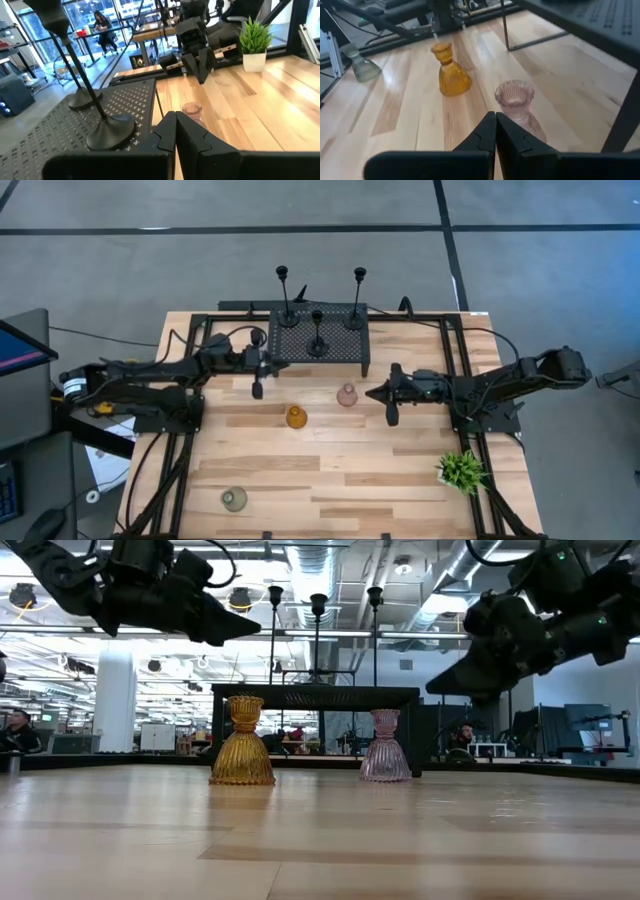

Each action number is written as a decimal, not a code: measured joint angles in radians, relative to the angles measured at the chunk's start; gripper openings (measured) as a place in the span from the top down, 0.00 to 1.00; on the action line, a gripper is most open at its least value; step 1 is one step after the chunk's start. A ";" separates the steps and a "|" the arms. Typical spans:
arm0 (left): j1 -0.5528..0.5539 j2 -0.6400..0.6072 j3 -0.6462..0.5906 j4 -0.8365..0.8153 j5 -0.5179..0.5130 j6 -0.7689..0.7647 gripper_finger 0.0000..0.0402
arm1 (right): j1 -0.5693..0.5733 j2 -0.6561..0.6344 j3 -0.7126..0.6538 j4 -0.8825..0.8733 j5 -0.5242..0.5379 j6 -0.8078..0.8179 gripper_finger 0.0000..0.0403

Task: Pick & Place candle stick holders
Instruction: Put the pink glass candle holder on the shelf

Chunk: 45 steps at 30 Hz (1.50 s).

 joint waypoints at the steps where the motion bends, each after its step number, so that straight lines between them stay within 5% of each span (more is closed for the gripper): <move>1: 0.000 -0.019 0.000 -0.026 0.000 0.001 0.99 | 0.004 0.000 -0.001 -0.010 0.001 0.000 1.00; 21: 0.000 -0.154 0.000 -0.214 0.000 0.004 0.99 | 0.009 0.000 -0.001 -0.112 0.022 0.001 0.98; 31: 0.000 -0.154 0.000 -0.214 0.000 0.003 0.98 | 0.009 0.000 -0.001 -0.101 0.070 0.038 0.66; 37: 0.000 -0.154 0.000 -0.214 0.000 0.003 0.98 | 0.010 0.120 0.001 0.000 0.070 0.053 0.49; 45: 0.000 -0.154 0.000 -0.215 0.000 0.003 0.98 | 0.009 0.349 0.011 0.281 0.070 0.053 0.42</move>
